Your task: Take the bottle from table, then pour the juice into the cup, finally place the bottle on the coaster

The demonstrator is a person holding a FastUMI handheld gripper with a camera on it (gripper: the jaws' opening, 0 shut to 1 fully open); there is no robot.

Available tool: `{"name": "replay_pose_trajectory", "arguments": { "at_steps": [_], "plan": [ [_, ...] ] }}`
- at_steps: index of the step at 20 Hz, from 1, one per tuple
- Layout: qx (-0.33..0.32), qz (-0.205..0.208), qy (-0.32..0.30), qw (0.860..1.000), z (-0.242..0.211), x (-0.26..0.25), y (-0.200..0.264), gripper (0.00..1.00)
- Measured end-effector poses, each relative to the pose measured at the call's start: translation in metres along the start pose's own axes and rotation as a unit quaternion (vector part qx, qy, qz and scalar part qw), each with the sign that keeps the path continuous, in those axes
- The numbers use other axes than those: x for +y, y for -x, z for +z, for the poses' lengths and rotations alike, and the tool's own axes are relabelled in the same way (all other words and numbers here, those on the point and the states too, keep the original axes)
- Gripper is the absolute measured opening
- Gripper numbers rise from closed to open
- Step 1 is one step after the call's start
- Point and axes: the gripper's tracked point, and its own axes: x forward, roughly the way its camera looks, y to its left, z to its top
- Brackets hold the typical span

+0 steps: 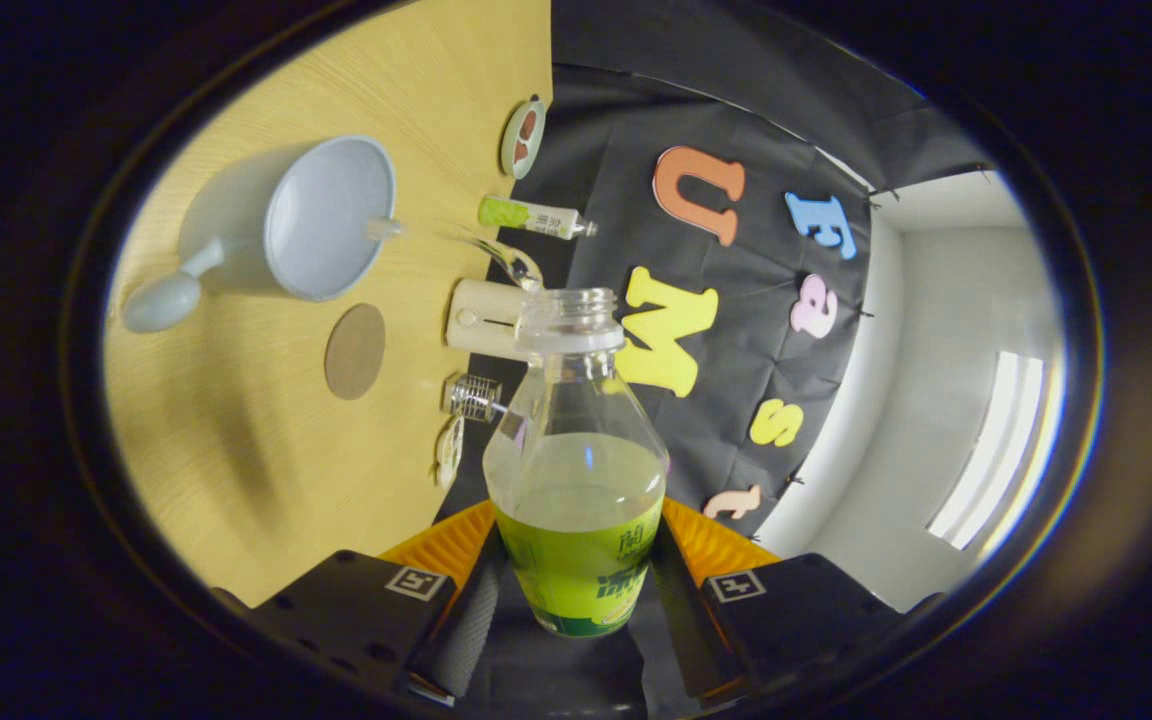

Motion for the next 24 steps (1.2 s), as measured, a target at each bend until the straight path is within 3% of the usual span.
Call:
{"name": "replay_pose_trajectory", "arguments": {
  "at_steps": [24],
  "plan": [
    [0.004,0.009,0.085,0.996,-0.01,-0.009,-0.013,0.8]
  ]
}}
